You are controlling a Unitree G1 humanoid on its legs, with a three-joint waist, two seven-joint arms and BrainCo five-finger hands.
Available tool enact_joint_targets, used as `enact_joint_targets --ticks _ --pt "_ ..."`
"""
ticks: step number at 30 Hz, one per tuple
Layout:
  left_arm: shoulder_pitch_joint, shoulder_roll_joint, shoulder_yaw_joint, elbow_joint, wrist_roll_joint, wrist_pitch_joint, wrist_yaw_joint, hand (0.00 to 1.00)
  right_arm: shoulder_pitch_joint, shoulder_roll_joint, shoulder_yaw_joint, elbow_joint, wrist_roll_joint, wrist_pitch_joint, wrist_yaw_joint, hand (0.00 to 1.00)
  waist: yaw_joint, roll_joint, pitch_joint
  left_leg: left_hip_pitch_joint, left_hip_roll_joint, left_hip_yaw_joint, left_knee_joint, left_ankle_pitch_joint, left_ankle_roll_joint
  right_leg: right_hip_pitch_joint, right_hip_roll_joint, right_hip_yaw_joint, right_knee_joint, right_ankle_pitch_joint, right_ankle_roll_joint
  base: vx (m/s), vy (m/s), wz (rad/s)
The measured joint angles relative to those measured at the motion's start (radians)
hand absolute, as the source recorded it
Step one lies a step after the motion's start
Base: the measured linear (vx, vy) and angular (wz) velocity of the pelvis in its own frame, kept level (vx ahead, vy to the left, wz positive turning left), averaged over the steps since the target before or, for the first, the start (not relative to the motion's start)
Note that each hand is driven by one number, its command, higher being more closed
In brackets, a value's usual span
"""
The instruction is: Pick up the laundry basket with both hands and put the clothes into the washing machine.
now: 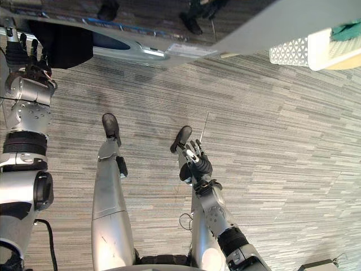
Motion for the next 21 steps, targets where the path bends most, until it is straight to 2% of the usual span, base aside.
enact_joint_targets --ticks 4,7,9,13,15,16,17,18,19,20,21 --pt "-0.047 0.004 -0.004 0.030 0.060 0.028 0.039 1.00 0.009 0.000 0.004 0.001 -0.001 0.003 0.006 0.00 0.003 0.000 0.000 -0.004 0.013 0.038 -0.016 0.004 0.006 0.010 0.013 0.011 -0.079 0.055 0.014 -0.01 0.018 -0.07" --pt "-0.052 0.003 -0.045 0.017 0.048 0.024 0.099 1.00 0.031 -0.002 0.003 -0.012 -0.020 0.002 0.011 0.00 0.004 0.000 0.000 -0.003 0.008 0.043 -0.012 0.013 0.018 0.020 0.013 0.020 -0.106 0.079 0.016 0.02 0.038 -0.06" --pt "-0.052 0.000 -0.092 -0.008 0.003 0.022 0.154 1.00 0.077 -0.015 0.002 -0.048 -0.038 0.002 0.014 0.00 0.006 0.000 0.000 -0.002 0.005 0.046 0.002 0.018 0.025 0.035 0.012 0.023 -0.116 0.091 0.018 0.06 0.054 0.00" --pt "-0.052 0.009 -0.166 -0.031 -0.118 0.008 0.191 1.00 0.112 -0.024 -0.003 -0.084 -0.042 0.002 0.014 0.00 0.009 -0.004 -0.002 0.014 0.000 0.055 0.009 0.014 0.034 0.054 0.008 0.033 -0.123 0.100 0.015 0.06 0.034 0.03" --pt "-0.027 0.035 -0.226 -0.099 -0.235 0.007 0.230 1.00 0.128 -0.029 -0.015 -0.106 -0.071 0.011 0.014 0.00 0.021 -0.003 -0.002 0.032 0.003 0.063 0.017 0.015 0.040 0.068 0.008 0.041 -0.119 0.104 0.011 0.06 0.004 -0.07" --pt "0.025 0.061 -0.250 -0.206 -0.253 -0.003 0.227 1.00 0.144 -0.031 -0.023 -0.113 -0.077 0.019 0.015 0.00 0.023 -0.003 -0.002 0.034 0.005 0.063 0.029 0.014 0.043 0.067 0.005 0.045 -0.100 0.099 0.005 0.05 -0.003 -0.03" --pt "0.062 0.083 -0.282 -0.331 -0.247 -0.038 0.198 1.00 0.159 -0.033 -0.024 -0.123 -0.078 0.021 0.017 0.00 0.024 -0.003 -0.002 0.034 0.008 0.062 0.037 0.013 0.043 0.066 0.005 0.047 -0.088 0.097 0.003 0.06 0.000 0.06" --pt "0.057 0.106 -0.343 -0.667 -0.245 -0.119 0.139 1.00 0.192 -0.041 -0.033 -0.139 -0.082 0.025 0.018 0.00 0.028 -0.004 -0.003 0.041 0.008 0.062 0.041 0.013 0.043 0.067 0.003 0.058 -0.065 0.094 0.003 0.03 0.003 0.09" --pt "0.042 0.099 -0.345 -0.737 -0.293 -0.132 0.183 1.00 0.201 -0.045 -0.035 -0.139 -0.083 0.028 0.019 0.00 0.024 -0.005 -0.003 0.046 0.007 0.063 0.040 0.012 0.044 0.067 -0.002 0.060 -0.056 0.091 0.005 0.04 -0.003 0.04" --pt "0.083 0.119 -0.351 -0.708 -0.302 -0.160 0.165 1.00 0.216 -0.055 -0.039 -0.142 -0.091 0.040 0.021 0.00 0.012 -0.010 -0.007 0.060 0.006 0.077 0.045 0.004 0.053 0.070 -0.009 0.067 -0.047 0.076 0.002 -0.01 -0.022 -0.10" --pt "0.076 0.125 -0.354 -0.711 -0.308 -0.167 0.156 1.00 0.232 -0.072 -0.036 -0.141 -0.100 0.044 0.029 0.00 0.012 -0.010 -0.007 0.060 0.011 0.087 0.052 -0.001 0.053 0.068 -0.008 0.076 -0.049 0.066 0.000 -0.01 -0.024 -0.15"
